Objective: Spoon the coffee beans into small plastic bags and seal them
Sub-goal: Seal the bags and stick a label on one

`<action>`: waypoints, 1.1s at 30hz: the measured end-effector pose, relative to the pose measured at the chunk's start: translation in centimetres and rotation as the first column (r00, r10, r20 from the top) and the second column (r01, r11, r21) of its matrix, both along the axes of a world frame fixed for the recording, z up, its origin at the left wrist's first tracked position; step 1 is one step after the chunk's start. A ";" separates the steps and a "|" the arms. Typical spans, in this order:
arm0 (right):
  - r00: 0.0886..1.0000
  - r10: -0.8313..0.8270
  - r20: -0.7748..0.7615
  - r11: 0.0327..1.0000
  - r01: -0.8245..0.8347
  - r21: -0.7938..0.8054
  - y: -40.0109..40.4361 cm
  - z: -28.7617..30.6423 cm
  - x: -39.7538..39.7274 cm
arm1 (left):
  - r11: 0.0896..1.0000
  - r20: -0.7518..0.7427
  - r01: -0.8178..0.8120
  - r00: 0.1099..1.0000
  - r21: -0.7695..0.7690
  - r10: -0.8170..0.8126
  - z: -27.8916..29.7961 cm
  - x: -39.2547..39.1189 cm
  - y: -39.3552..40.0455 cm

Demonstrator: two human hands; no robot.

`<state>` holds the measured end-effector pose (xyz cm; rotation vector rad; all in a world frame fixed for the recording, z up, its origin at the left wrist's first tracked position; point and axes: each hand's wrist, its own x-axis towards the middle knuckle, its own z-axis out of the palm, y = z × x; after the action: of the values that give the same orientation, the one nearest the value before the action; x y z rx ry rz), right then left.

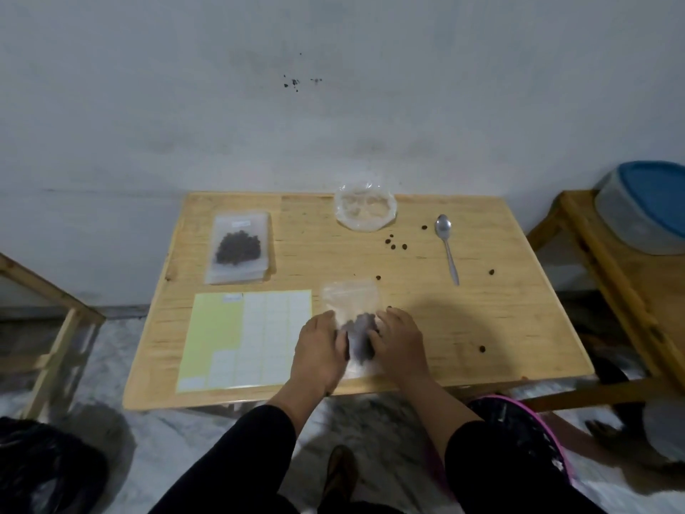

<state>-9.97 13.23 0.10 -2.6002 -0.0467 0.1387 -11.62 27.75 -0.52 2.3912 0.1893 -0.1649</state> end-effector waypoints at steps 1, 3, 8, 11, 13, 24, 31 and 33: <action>0.999 -0.037 0.020 0.998 0.036 0.044 0.1 0.5 0.2 | 0.999 -0.007 -0.031 0.999 -0.034 0.031 0.4 0.0 -0.1; 0.993 -0.104 0.046 0.987 0.098 0.130 0.5 1.4 0.6 | 0.986 -0.003 -0.117 0.993 -0.115 0.117 1.0 0.0 0.1; 0.986 -0.159 -0.039 0.916 0.162 0.367 2.4 2.3 1.1 | 0.944 0.056 -0.241 0.964 -0.226 0.260 2.6 0.1 2.0; 0.991 -0.106 -0.080 0.897 0.130 0.423 4.7 2.4 1.2 | 0.910 0.064 -0.287 0.946 -0.298 0.319 3.6 -0.2 4.3; 0.994 -0.062 -0.089 0.889 0.096 0.447 6.7 2.6 1.3 | 0.891 0.042 -0.303 0.941 -0.339 0.336 3.9 -0.6 6.2; 0.989 0.001 -0.149 0.922 0.057 0.382 18.7 1.1 1.8 | 0.777 -0.050 -0.456 0.873 -0.434 0.484 2.7 -1.3 20.4; 0.979 -0.119 -0.168 0.971 0.151 0.188 23.2 -1.0 3.6 | 0.793 -0.104 -0.444 0.890 -0.417 0.444 0.8 -0.3 26.4; 0.980 -0.148 -0.131 0.970 0.170 0.172 24.0 -1.2 3.8 | 0.787 -0.123 -0.443 0.892 -0.430 0.435 0.4 0.0 27.5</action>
<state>-6.16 37.22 -1.13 -2.3962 0.1832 0.2177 -11.65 55.25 -0.08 1.8242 0.6421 -0.0041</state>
